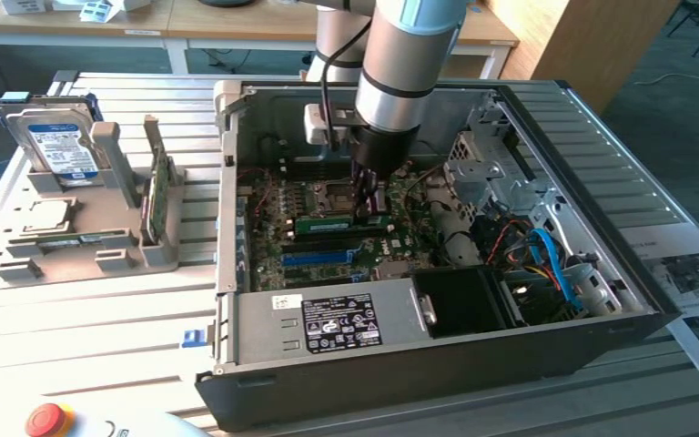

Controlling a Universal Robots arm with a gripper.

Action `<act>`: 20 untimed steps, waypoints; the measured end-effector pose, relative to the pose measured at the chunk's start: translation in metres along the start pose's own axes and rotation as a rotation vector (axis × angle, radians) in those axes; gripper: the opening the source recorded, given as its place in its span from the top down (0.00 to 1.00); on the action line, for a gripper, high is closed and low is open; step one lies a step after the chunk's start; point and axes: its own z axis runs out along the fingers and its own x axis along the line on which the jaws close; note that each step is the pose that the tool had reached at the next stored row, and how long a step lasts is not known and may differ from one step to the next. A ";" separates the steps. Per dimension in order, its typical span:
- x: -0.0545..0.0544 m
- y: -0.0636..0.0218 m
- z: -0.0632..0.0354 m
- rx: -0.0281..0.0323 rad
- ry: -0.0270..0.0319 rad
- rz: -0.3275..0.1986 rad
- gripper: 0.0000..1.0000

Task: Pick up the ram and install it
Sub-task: 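Insert the ram into the slot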

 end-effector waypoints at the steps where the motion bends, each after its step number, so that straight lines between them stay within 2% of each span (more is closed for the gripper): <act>1: 0.000 -0.0005 0.0000 -0.0013 -0.0012 0.000 0.88; 3: 0.000 -0.0011 -0.0001 -0.0047 -0.0029 0.000 0.88; 9: 0.001 -0.0014 -0.0002 -0.0063 -0.0029 0.000 0.88; 12: 0.001 -0.0029 -0.0002 -0.0174 -0.0032 0.000 0.88; 13: 0.001 -0.0030 -0.0003 -0.0192 -0.0031 0.000 0.88; 20: 0.001 -0.0034 -0.0003 -0.0196 -0.0032 0.002 0.88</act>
